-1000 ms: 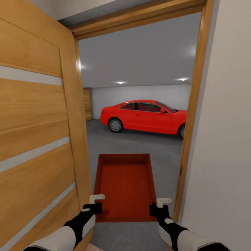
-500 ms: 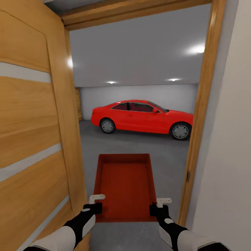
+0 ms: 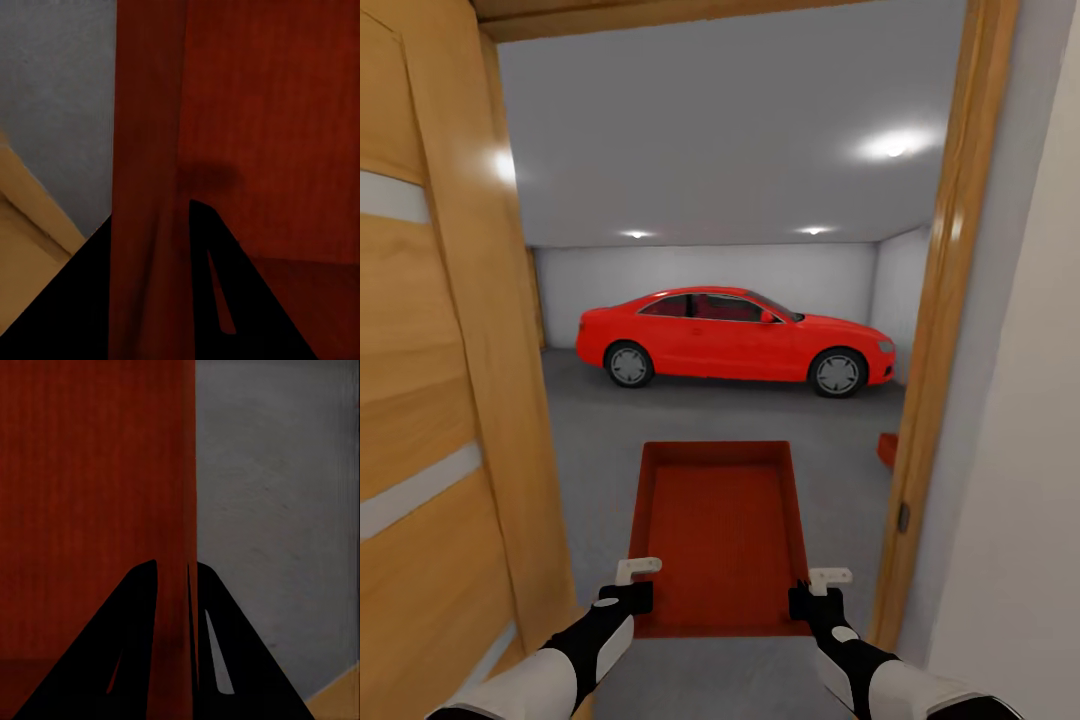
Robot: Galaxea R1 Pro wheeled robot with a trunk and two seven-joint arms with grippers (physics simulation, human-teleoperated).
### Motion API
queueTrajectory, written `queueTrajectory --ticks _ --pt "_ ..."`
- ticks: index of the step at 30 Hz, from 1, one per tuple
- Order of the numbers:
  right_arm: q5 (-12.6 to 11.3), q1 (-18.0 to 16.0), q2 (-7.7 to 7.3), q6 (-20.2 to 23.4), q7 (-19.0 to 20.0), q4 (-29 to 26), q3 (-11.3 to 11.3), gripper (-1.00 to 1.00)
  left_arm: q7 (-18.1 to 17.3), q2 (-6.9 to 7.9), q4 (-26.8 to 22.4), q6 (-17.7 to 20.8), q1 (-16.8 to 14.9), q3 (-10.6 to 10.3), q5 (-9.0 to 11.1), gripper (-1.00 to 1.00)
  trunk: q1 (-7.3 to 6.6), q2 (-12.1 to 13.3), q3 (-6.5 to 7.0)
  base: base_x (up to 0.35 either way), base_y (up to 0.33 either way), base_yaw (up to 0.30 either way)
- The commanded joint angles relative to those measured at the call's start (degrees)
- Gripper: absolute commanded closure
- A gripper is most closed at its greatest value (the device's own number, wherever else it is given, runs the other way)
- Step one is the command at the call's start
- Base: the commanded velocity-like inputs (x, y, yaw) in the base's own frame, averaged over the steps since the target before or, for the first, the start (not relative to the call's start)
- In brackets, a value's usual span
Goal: Move the two storage containers from the living room to the garage. In the garage, place one container on the floor and stack the other container on top of it (either order is fine).
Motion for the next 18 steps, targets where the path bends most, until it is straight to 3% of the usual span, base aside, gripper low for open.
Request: queueTrajectory --ticks 1,18 --pt "-1.6 0.0 -0.40 -0.3 -0.1 0.2 -3.2 1.00 0.7 1.03 -0.3 -0.9 0.0 0.9 -0.4 1.00 0.04 0.0 -0.01 0.245 0.224 -0.274" --pt "-1.6 0.0 -0.46 -0.3 -0.1 0.2 -3.2 1.00 0.7 0.94 -0.3 -0.9 0.0 0.9 -0.4 1.00 0.04 0.0 -0.01 0.244 0.223 -0.273"
